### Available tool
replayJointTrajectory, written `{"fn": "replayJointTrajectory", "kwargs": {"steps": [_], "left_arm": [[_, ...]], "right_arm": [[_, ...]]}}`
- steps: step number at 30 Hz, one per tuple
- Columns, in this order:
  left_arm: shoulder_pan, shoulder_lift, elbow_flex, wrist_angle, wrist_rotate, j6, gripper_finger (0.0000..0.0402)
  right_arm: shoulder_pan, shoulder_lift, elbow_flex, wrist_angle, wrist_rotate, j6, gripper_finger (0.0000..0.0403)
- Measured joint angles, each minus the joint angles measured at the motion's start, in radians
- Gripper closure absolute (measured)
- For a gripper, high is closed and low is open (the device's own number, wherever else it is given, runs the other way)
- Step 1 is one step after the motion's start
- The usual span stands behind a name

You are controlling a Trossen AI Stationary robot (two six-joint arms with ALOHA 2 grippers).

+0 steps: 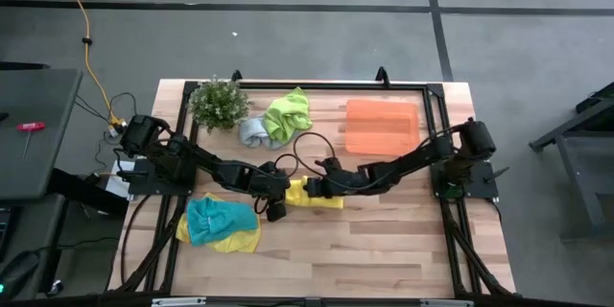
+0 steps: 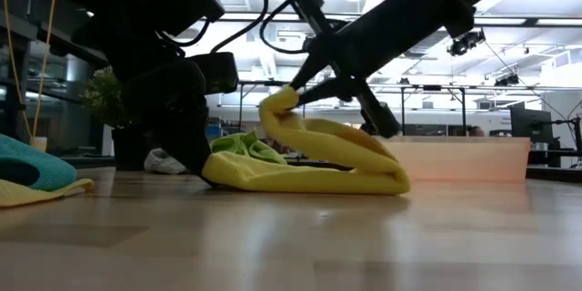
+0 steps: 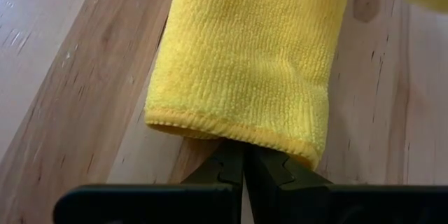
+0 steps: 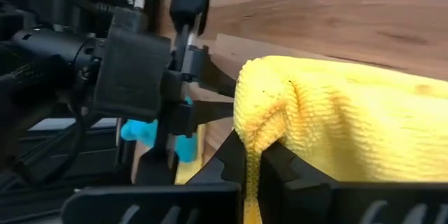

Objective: Fold microfiber towels
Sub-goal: Fold the right yellow microfiber cloth

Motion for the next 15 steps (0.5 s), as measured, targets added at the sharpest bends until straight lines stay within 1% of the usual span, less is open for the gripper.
{"fn": "replayJointTrajectory", "kwargs": {"steps": [9, 12, 15], "left_arm": [[0.000, 0.000, 0.000, -0.001, -0.001, 0.000, 0.0401], [0.000, 0.000, 0.000, -0.001, -0.001, 0.000, 0.0401], [0.000, 0.000, 0.000, -0.001, -0.001, 0.000, 0.0401]], "right_arm": [[0.000, 0.043, 0.039, 0.005, 0.011, 0.006, 0.0397], [0.000, 0.043, 0.039, 0.003, 0.020, 0.008, 0.0377], [0.000, 0.043, 0.039, 0.009, 0.032, 0.004, 0.0338]]}}
